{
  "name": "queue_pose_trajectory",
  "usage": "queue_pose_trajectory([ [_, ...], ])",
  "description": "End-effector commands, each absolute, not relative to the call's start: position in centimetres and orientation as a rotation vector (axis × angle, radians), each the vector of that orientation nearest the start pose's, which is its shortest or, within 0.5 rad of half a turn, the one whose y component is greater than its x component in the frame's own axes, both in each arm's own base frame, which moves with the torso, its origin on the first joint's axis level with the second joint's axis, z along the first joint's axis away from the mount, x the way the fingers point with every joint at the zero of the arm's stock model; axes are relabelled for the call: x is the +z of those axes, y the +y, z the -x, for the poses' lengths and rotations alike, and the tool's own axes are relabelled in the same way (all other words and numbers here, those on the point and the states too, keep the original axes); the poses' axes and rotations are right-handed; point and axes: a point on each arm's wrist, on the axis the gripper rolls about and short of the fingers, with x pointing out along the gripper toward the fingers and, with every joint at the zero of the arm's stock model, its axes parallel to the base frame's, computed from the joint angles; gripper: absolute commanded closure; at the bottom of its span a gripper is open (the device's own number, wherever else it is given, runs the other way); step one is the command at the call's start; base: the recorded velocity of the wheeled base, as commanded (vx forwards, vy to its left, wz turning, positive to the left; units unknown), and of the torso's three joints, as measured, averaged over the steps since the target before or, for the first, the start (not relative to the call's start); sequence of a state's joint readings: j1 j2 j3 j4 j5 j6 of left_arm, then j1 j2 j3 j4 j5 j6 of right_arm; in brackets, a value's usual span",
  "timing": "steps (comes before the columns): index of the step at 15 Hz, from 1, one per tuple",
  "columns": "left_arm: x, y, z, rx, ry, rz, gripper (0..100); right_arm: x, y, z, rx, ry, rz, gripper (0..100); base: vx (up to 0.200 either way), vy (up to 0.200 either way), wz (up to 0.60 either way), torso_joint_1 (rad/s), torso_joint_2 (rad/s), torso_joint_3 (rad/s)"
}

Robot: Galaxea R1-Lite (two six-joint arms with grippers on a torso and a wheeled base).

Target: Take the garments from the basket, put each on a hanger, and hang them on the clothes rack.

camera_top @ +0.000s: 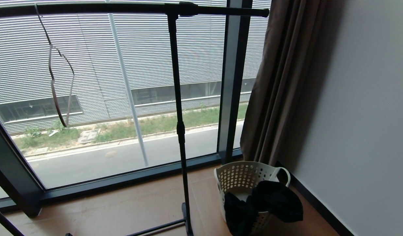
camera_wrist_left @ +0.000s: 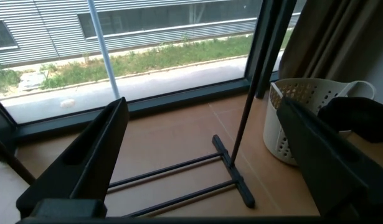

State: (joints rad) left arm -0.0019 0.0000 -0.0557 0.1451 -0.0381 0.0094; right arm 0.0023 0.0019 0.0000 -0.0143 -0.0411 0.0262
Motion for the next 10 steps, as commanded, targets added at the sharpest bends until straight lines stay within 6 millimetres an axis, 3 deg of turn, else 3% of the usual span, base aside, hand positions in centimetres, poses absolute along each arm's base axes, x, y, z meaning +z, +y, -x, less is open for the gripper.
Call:
queue_pose_trajectory([
  [1, 7.62, -0.08, 2.77, -0.040, 0.090, -0.008, 0, 7.69, -0.10, 2.27, -0.038, -0.013, -0.026, 0, 0.000, -0.200, 0.00, 0.012, 0.01, 0.007],
  [7, 7.59, -0.08, 2.75, -0.040, 0.090, -0.008, 0, 7.69, -0.10, 2.27, -0.038, -0.013, -0.026, 0, 0.000, -0.200, 0.00, 0.003, 0.00, 0.002],
  [10, 7.59, -0.08, 2.77, -0.037, 0.089, -0.006, 0, 7.69, -0.10, 2.27, -0.038, -0.013, -0.026, 0, 0.000, 0.000, 0.00, -0.004, 0.03, 0.025],
])
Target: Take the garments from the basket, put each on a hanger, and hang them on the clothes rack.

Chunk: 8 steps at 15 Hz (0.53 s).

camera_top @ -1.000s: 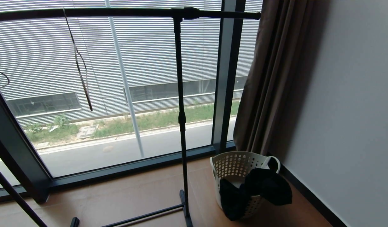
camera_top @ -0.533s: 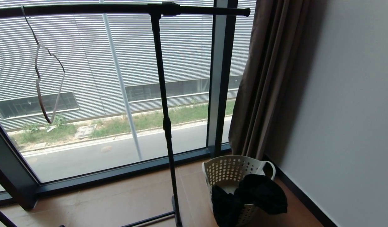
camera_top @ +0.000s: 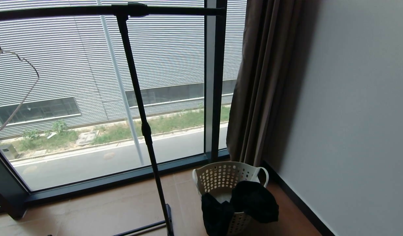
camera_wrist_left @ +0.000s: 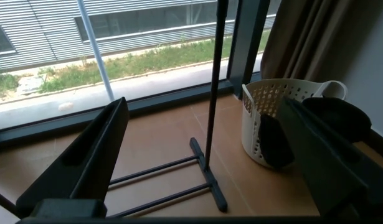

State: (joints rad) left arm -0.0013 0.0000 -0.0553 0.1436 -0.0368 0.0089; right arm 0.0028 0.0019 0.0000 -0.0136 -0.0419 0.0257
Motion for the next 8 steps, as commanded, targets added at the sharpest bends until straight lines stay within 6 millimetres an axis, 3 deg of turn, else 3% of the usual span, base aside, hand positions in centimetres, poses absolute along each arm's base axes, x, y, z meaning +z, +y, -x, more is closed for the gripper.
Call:
queue_pose_trajectory([
  [1, 7.59, -0.07, 2.77, -0.036, 0.089, -0.005, 0, 7.69, -0.10, 2.27, -0.038, -0.013, -0.026, 0, 0.000, 0.000, 0.00, -0.041, 0.25, 0.203],
  [5, 7.63, -0.06, 2.78, -0.029, 0.087, 0.001, 0, 7.69, -0.10, 2.27, -0.038, -0.013, -0.026, 0, 0.000, 0.000, 0.00, -0.046, 0.39, 0.344],
  [8, 7.63, -0.07, 2.78, -0.035, 0.087, 0.000, 0, 7.69, -0.10, 2.27, -0.038, -0.013, -0.026, 0, 0.000, 0.000, 0.00, -0.008, 0.14, 0.122],
])
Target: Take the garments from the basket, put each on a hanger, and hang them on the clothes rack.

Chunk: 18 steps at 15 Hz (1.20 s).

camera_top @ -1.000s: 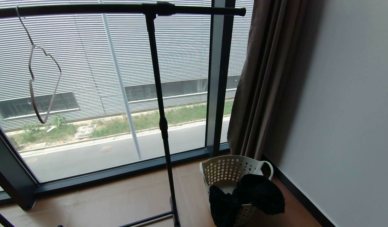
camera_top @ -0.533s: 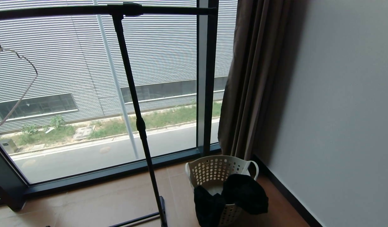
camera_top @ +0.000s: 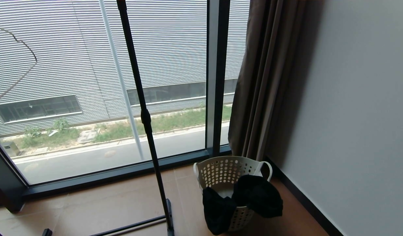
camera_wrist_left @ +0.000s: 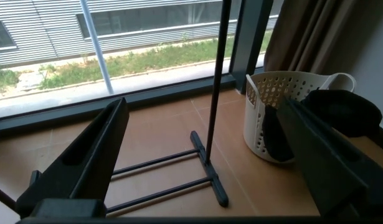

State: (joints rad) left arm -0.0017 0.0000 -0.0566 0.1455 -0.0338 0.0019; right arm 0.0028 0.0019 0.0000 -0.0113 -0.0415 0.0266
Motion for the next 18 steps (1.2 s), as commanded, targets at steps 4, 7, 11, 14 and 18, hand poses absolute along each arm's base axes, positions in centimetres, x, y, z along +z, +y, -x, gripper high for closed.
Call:
queue_pose_trajectory([
  [4, 7.63, -0.08, 2.78, -0.037, 0.087, -0.002, 0, 7.69, -0.10, 2.27, -0.040, -0.013, -0.036, 0, 0.000, 0.000, 0.00, -0.007, 0.06, -0.027],
  [7, 7.63, -0.08, 2.78, -0.037, 0.087, -0.003, 0, 7.69, -0.10, 2.27, -0.040, -0.013, -0.036, 0, 0.000, 0.000, 0.00, 0.001, 0.01, -0.178],
  [11, 7.57, -0.08, 2.77, -0.037, 0.090, -0.009, 0, 7.69, -0.10, 2.27, -0.040, -0.013, -0.036, 0, 0.000, 0.000, 0.00, 0.002, 0.00, -0.199],
  [14, 7.59, -0.07, 2.77, -0.036, 0.089, -0.009, 0, 7.69, -0.10, 2.27, -0.040, -0.013, -0.036, 0, 0.000, 0.000, 0.00, 0.007, 0.01, -0.202],
  [18, 7.59, -0.07, 2.77, -0.034, 0.089, -0.006, 0, 7.69, -0.10, 2.27, -0.040, -0.013, -0.036, 0, 0.000, 0.000, 0.00, 0.004, 0.00, -0.196],
])
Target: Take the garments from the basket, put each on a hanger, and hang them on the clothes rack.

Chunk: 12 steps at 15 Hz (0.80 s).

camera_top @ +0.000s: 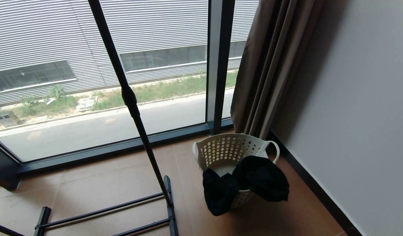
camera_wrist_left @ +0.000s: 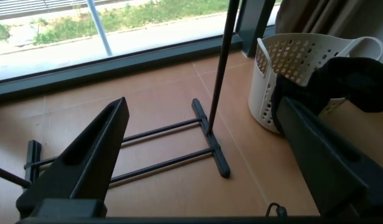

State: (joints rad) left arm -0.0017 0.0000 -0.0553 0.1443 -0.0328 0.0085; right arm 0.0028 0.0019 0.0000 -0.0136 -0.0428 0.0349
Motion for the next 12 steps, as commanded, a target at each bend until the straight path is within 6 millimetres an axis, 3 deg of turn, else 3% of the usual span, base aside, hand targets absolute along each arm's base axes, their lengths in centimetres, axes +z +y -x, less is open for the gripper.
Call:
queue_pose_trajectory([
  [1, 7.59, -0.07, 2.77, -0.034, 0.089, -0.008, 0, 7.69, -0.10, 2.27, -0.040, -0.013, -0.036, 0, 0.000, 0.000, 0.00, 0.002, 0.01, -0.198],
  [12, 7.59, -0.07, 2.77, -0.036, 0.089, -0.008, 0, 7.69, -0.10, 2.27, -0.040, -0.013, -0.037, 0, 0.000, 0.000, 0.00, 0.002, 0.00, -0.199],
])
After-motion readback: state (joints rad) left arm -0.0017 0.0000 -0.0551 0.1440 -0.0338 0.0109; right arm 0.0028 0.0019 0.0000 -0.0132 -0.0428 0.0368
